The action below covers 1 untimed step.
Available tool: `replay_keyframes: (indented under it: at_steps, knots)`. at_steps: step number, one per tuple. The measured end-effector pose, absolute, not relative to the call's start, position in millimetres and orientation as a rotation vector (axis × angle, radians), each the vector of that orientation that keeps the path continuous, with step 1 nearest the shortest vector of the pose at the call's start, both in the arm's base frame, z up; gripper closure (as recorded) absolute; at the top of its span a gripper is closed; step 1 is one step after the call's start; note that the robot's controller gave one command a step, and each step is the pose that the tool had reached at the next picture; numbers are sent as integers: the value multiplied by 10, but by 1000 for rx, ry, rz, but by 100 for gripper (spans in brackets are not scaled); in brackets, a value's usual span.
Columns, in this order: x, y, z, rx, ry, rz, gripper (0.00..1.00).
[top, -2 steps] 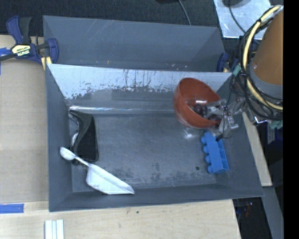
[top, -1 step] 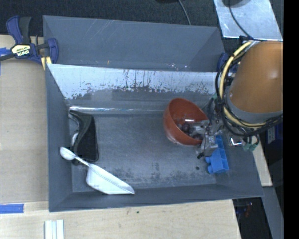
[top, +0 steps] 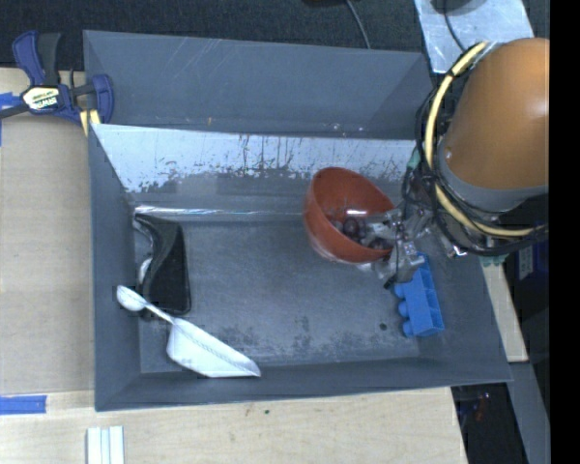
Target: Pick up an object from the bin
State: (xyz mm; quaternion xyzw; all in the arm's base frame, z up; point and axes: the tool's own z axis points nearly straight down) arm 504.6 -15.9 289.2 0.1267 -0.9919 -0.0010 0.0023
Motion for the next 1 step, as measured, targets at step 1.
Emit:
replay_keyframes:
  at_steps: [1]
  knots:
    - [5147,-160,3597,164,-3114,-5,0]
